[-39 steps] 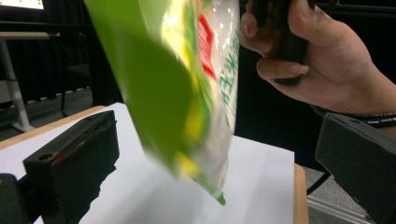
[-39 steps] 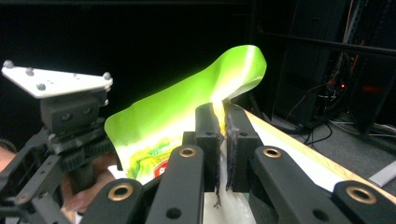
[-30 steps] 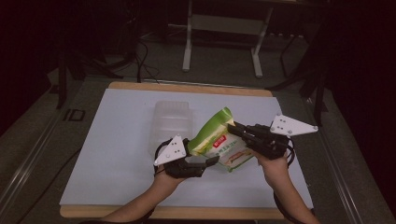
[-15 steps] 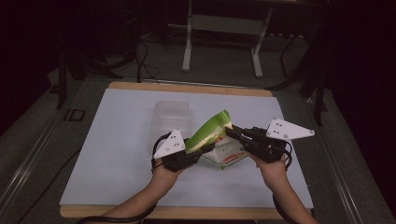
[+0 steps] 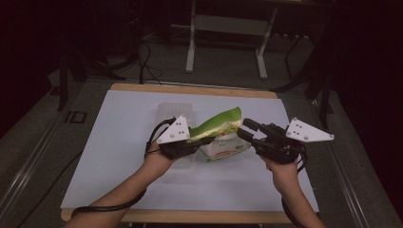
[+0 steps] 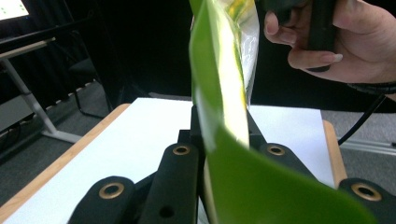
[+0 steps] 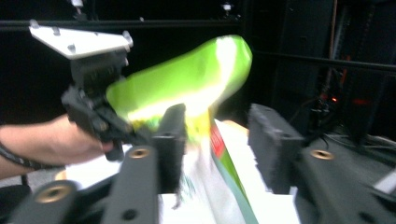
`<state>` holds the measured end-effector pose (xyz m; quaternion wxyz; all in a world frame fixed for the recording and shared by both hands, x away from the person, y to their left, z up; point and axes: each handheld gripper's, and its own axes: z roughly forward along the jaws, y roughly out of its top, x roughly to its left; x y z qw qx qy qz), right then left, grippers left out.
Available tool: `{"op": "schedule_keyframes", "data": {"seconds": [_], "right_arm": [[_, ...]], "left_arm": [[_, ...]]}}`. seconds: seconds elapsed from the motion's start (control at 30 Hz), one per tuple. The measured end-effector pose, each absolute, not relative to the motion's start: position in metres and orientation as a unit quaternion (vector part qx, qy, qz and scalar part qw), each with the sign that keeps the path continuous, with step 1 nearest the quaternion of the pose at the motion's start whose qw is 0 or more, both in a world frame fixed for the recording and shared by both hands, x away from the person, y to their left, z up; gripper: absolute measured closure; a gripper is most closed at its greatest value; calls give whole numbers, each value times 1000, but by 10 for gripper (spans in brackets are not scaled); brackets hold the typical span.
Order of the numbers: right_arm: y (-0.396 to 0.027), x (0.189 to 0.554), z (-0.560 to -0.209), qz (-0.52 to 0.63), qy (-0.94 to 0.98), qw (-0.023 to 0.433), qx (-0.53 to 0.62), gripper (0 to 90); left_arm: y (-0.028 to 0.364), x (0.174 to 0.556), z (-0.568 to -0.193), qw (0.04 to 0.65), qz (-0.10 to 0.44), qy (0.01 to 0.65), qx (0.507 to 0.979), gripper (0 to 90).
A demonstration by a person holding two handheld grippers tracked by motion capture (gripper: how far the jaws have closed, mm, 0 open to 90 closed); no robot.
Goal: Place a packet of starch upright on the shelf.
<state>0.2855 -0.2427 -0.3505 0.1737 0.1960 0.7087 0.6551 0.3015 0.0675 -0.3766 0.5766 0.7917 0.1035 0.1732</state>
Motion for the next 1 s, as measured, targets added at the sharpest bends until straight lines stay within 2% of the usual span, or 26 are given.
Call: {"op": "schedule_keyframes", "data": {"seconds": [0.07,0.17,0.2,0.23,0.27,0.5,0.63,0.73,1.0], "right_arm": [[-247,284,-355,645,713,185,204,435],[-248,284,-356,644,714,183,206,396],[-255,283,-364,648,712,161,218,266],[-255,283,-364,648,712,161,218,266],[-260,282,-369,648,713,153,219,177],[-279,279,-384,654,712,128,224,139],[-287,275,-389,651,712,135,227,143],[-295,273,-397,642,715,144,235,149],[-306,273,-410,645,710,137,247,166]], "left_arm": [[72,304,-372,576,173,101,792,827],[76,307,-369,574,172,100,794,827],[86,316,-360,572,167,103,797,827],[86,316,-360,572,167,103,797,827],[90,319,-357,569,167,100,799,827],[115,341,-337,542,177,87,817,826],[131,355,-328,530,186,89,822,826],[144,370,-323,519,205,67,827,826],[164,398,-318,508,203,24,837,825]]}}
